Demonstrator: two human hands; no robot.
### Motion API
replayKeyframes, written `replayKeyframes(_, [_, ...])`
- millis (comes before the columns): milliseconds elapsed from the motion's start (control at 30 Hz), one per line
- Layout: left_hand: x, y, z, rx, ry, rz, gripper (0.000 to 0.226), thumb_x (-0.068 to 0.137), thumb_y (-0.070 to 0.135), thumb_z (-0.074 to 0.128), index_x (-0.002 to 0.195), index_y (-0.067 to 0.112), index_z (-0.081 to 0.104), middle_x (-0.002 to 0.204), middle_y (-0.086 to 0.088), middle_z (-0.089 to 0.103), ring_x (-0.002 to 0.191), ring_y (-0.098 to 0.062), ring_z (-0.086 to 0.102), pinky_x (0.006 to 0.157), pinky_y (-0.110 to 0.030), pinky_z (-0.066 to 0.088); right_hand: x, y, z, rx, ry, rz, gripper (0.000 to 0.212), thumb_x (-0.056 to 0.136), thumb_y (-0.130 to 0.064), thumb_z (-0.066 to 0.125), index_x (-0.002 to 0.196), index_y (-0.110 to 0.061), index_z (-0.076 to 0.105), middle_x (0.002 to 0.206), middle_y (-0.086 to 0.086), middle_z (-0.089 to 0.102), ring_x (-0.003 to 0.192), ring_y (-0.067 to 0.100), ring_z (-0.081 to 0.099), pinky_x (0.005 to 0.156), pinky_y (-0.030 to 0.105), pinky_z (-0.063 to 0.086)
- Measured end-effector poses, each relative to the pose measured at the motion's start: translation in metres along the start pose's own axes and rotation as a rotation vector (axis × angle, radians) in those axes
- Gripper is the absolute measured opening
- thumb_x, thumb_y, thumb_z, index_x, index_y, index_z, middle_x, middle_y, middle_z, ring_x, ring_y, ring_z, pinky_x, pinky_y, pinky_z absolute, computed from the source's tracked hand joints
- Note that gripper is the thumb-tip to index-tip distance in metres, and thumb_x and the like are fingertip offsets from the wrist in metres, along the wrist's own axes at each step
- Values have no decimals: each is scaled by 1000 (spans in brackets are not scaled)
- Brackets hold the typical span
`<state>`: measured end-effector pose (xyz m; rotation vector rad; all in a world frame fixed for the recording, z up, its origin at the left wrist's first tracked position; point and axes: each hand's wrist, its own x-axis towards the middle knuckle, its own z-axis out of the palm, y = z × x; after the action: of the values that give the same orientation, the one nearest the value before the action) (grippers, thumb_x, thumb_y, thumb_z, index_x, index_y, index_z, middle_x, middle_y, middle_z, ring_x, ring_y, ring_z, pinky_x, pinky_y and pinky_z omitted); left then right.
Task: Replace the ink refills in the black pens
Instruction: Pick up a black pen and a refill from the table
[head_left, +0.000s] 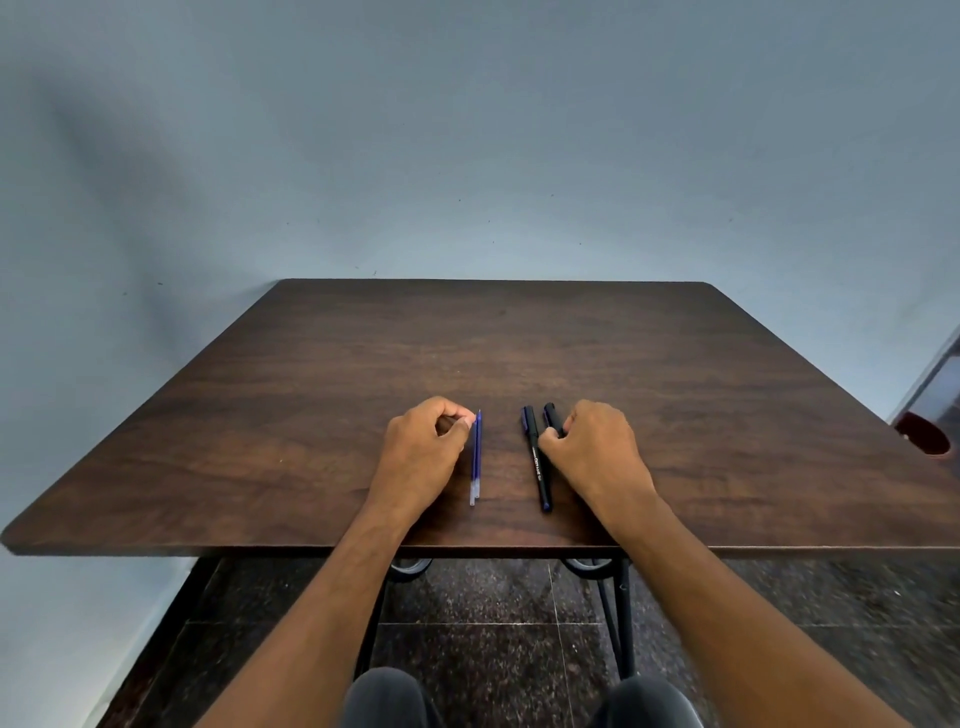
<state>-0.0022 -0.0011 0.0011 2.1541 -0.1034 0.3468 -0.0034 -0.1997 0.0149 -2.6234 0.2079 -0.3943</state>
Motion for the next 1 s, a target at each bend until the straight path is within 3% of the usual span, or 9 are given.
replayKeyframes(133, [-1,1,-2,-26,2,6,13,95,32,63,85,38,68,78,16,69,78,9,62,56,-5,44,9,-4,-9,10,-95,127,36,83,-27,69,57,-8,53,61,6,55,54,19,50,49,28,37])
replayKeyframes(300, [0,1,-1,-57,-1,-6,11,94,32,63,86,36,70,76,17,70,75,7,64,59,-10,45,10,-2,-27,61,-122,140,44,81,-28,73,49,-8,51,51,3,52,45,18,48,41,25,33])
replayKeyframes(367, [0,3,-2,-97,3,-22,12,94,32,64,85,35,70,76,22,69,74,7,64,59,-10,45,5,-5,-36,81,-116,90,43,81,-26,73,47,-8,52,45,5,50,42,18,46,42,27,38])
replayKeyframes(433, [1,4,-4,-172,16,-41,12,94,35,65,84,34,71,73,23,69,70,8,64,60,-10,44,-1,-12,-43,90,-94,9,37,80,-24,74,52,-3,62,50,13,62,44,22,52,46,32,48])
replayKeyframes(567, [-1,6,-8,-328,-38,-31,24,96,44,60,86,28,74,72,11,72,63,5,60,64,-12,47,-16,-31,-45,319,-171,-128,14,84,-15,76,74,-15,66,55,3,70,37,4,58,38,14,42])
replayKeyframes(700, [-3,9,-11,-444,-83,20,26,100,34,58,89,16,73,76,6,75,67,-5,62,72,-8,49,-21,-43,-36,319,-142,-325,13,90,-17,68,87,-28,65,69,-10,64,54,1,57,51,10,43])
replayKeyframes(800, [-3,10,-13,-540,-67,29,15,98,22,63,102,11,72,81,2,76,69,-3,66,72,-15,53,-18,-43,-31,264,-160,-385,20,98,-25,61,83,-27,74,60,-7,60,52,9,48,51,20,39])
replayKeyframes(867, [-3,10,-13,-560,-68,23,12,95,18,67,104,11,72,84,0,77,71,-1,69,71,-16,54,-18,-40,-28,235,-189,-424,33,101,-29,59,70,-22,68,57,-3,56,53,9,44,50,23,34])
replayKeyframes(1000, [-2,9,-13,-559,-77,30,6,93,13,69,97,13,73,79,1,76,71,-1,70,70,-15,54,-18,-37,-27,190,-192,-449,40,102,-33,57,63,-26,58,63,0,56,60,16,51,61,39,46])
